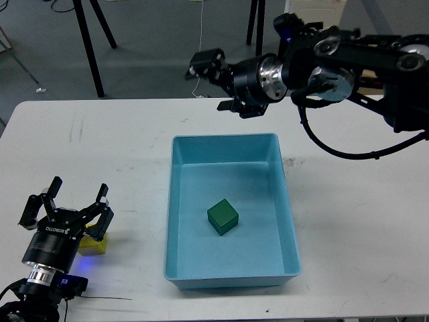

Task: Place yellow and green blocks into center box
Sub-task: 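Release the green cube into the bin and withdraw the right gripper, then move the left gripper toward the yellow cube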

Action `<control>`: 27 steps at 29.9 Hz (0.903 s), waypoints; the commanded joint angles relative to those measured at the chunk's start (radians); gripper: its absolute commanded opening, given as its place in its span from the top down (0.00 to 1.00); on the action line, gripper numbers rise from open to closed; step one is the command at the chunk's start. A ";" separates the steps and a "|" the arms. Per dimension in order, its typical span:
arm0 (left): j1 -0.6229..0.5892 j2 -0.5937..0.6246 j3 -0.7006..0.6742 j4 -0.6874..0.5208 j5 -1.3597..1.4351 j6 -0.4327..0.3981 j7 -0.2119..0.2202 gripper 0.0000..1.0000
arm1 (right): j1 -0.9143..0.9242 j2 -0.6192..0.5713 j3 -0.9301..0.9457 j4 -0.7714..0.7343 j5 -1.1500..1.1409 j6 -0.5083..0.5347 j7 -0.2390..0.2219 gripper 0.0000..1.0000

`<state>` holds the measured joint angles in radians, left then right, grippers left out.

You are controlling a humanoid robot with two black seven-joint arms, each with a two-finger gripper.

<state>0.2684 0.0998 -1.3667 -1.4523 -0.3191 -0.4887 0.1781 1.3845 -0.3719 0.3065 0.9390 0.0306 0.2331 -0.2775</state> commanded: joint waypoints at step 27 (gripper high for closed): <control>-0.029 0.012 -0.038 -0.011 -0.005 0.000 -0.003 0.00 | -1.779 0.132 1.244 0.670 0.391 0.219 0.169 0.01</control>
<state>0.2379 0.1127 -1.3900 -1.4635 -0.3234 -0.4887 0.1751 -0.3468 -0.2902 1.5470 1.5893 0.4296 0.4511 -0.1090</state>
